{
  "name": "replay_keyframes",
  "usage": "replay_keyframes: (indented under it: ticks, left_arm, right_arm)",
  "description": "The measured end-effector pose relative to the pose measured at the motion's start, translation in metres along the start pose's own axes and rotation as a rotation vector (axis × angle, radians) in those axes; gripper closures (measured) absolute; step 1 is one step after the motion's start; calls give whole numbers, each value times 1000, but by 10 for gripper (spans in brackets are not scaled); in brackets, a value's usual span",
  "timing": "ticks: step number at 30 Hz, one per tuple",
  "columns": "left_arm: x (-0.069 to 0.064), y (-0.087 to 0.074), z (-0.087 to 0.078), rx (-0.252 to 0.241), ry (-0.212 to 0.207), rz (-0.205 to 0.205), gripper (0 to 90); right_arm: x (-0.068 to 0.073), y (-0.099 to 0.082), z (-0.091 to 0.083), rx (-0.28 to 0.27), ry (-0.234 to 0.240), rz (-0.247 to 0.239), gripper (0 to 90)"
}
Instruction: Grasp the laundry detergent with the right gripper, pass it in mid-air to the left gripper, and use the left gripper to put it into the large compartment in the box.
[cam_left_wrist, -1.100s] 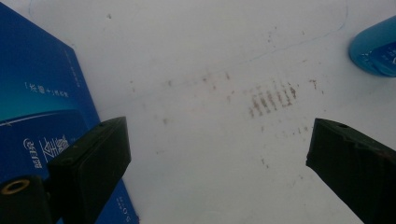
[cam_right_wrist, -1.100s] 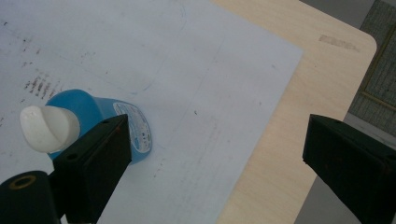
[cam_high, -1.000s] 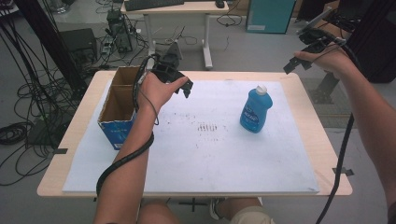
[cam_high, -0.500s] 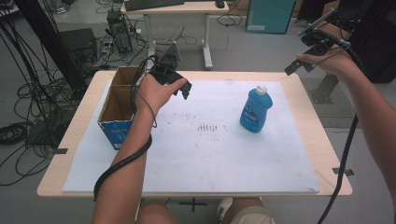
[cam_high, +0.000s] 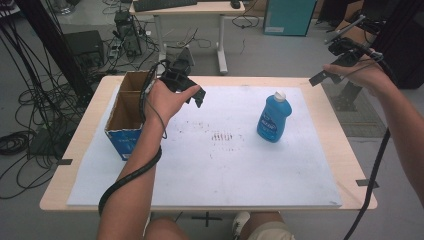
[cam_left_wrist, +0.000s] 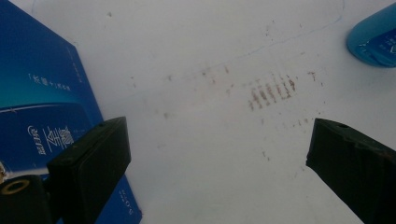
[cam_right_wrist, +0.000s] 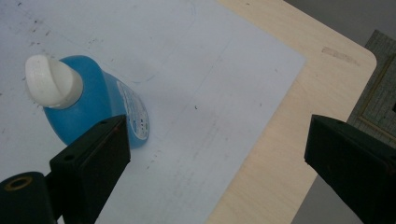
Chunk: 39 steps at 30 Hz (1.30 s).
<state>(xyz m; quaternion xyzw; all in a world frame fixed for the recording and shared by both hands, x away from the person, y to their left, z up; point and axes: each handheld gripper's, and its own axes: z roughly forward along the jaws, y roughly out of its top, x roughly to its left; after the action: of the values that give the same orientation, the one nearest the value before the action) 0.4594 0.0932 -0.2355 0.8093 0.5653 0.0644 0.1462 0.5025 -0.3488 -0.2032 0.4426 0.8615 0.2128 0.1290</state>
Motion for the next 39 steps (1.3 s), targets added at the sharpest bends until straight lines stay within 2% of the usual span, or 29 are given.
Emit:
replay_keyframes:
  ticks: [4, 12, 20, 22, 24, 25, 27, 29, 32, 33, 34, 37, 38, 39]
  left_arm:
    - [1, -1, -1, -4, -1, -1, 65]
    - [-3, -3, 0, -5, -5, 13, 65]
    - [-4, -5, -2, -15, -4, 25, 65]
    - [-4, -5, -1, -9, -8, 30, 64]
    - [-5, -7, 1, -13, -8, 34, 64]
    - [-5, -7, 1, -13, -8, 34, 64]
    - [-6, -8, 2, -12, -8, 40, 64]
    - [-6, -8, 2, -14, -9, 40, 64]
    - [-7, -8, 4, -15, -7, 39, 64]
    - [-7, -8, 4, -15, -9, 39, 64]
    - [-7, -8, 5, -9, -11, 44, 64]
    - [-7, -9, 6, -12, -7, 44, 64]
    - [-7, -10, 7, -9, -7, 44, 64]
    - [-7, -10, 7, -9, -7, 44, 64]
  right_arm:
    - [3, -9, -1, -24, 6, -23, 65]
    - [12, -24, -1, -35, 13, -54, 52]
    - [31, -50, 4, -82, 60, -76, 39]
    - [37, -60, 11, -106, 75, -68, 37]
    - [44, -73, 23, -118, 87, -80, 38]
    - [44, -73, 23, -118, 87, -80, 38]
    - [53, -84, 40, -127, 97, -93, 38]
    - [56, -88, 46, -132, 102, -92, 38]
    - [64, -97, 65, -165, 121, -89, 39]
    - [69, -101, 79, -196, 136, -91, 39]
    - [69, -101, 79, -196, 136, -91, 39]
    - [79, -105, 98, -238, 138, -96, 38]
    - [84, -107, 109, -275, 141, -85, 37]
    - [84, -107, 109, -275, 141, -85, 37]
